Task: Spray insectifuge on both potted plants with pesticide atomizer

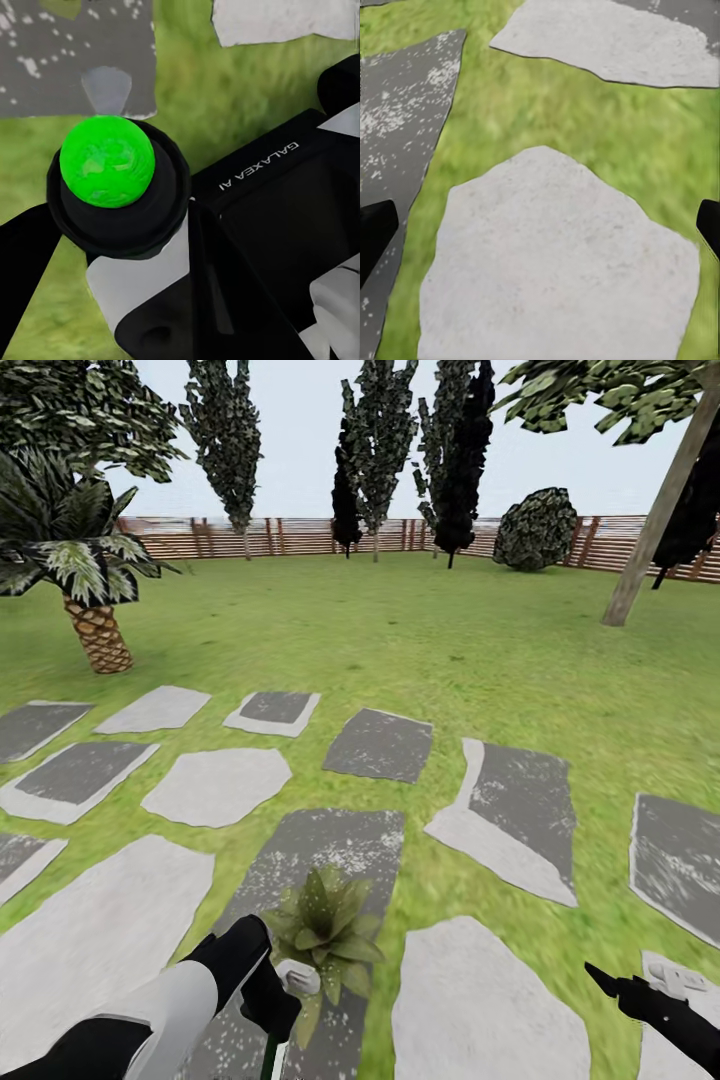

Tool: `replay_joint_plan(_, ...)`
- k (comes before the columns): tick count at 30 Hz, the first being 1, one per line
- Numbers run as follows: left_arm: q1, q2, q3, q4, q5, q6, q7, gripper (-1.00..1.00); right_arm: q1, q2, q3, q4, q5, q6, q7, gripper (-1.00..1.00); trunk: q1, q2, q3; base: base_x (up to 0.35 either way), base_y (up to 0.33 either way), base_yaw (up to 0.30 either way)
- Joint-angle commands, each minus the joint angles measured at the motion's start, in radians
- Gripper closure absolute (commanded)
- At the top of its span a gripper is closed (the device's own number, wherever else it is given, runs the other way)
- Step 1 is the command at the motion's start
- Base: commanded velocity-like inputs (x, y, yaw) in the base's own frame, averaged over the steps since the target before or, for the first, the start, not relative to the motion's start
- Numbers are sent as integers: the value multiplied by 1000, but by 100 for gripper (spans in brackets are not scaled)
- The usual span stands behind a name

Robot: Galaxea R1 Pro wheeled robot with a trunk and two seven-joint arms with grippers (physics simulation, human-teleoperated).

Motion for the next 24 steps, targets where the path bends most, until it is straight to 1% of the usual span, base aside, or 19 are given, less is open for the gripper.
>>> replay_joint_plan(1,-1,0,-8,-2,-4,3,-8,100,-1,0,-6,-1,4,5,7,-100,0,0,-1,0,-322,252)
replay_joint_plan(4,-1,0,-8,-2,-4,3,-8,100,-1,0,-6,-1,4,5,7,-100,0,0,-1,0,-203,259)
replay_joint_plan(11,-1,0,-8,-3,-4,3,-8,100,-1,0,-6,-1,4,5,7,-100,0,0,-1,4,-45,261)
replay_joint_plan(16,-1,0,-8,-3,-4,3,-8,100,-1,0,-6,-1,4,5,7,-100,0,0,-1,87,-264,258)
replay_joint_plan(19,-1,-1,-8,-3,-4,3,-8,100,-1,0,-6,-1,4,5,7,-100,0,0,-1,77,-302,104)
replay_joint_plan(24,-1,-1,-8,-3,-4,3,-8,100,-1,0,-6,-1,4,5,7,-100,0,0,-1,12,-312,13)
